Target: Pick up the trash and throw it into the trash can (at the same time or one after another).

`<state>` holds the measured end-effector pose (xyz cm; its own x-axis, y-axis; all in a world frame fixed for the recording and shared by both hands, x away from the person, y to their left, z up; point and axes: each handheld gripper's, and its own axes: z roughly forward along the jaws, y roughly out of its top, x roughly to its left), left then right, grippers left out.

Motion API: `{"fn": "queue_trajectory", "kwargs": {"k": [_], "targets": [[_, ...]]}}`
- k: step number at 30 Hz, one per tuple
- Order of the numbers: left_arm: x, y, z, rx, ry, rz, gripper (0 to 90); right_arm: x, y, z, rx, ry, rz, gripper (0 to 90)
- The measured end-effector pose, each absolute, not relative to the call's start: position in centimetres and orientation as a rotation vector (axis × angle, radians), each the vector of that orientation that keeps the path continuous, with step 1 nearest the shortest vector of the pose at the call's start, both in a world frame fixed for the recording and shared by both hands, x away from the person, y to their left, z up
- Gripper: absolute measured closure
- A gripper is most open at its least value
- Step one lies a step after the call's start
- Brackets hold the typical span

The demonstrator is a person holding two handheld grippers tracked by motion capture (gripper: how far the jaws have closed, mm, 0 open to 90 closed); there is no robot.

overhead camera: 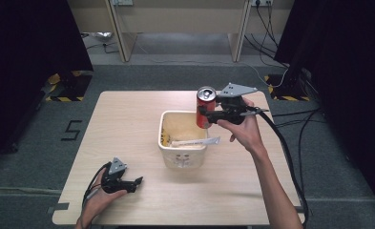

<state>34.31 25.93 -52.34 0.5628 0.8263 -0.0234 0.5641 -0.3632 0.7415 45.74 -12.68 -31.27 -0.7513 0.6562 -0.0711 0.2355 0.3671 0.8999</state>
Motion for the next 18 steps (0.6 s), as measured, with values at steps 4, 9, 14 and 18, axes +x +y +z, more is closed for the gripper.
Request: {"fn": "queue_trajectory", "kwargs": {"k": [4,9,14,18], "targets": [[34.3,25.9,-52.4,2.073,1.110,0.465,13.4,45.7,-12.1,-31.2,0.758,2.228,1.356,34.1],[34.3,25.9,-52.3,2.074,1.110,0.464,13.3,45.8,-11.4,-31.4,0.744,2.250,1.384,34.2],[34.3,25.9,-52.3,2.074,1.110,0.464,13.4,45.9,-10.7,-31.4,0.724,2.271,1.387,34.1],[34.3,25.9,-52.3,2.073,1.109,0.463,13.4,46.1,-10.2,-31.5,0.711,2.287,1.385,34.1]]}}
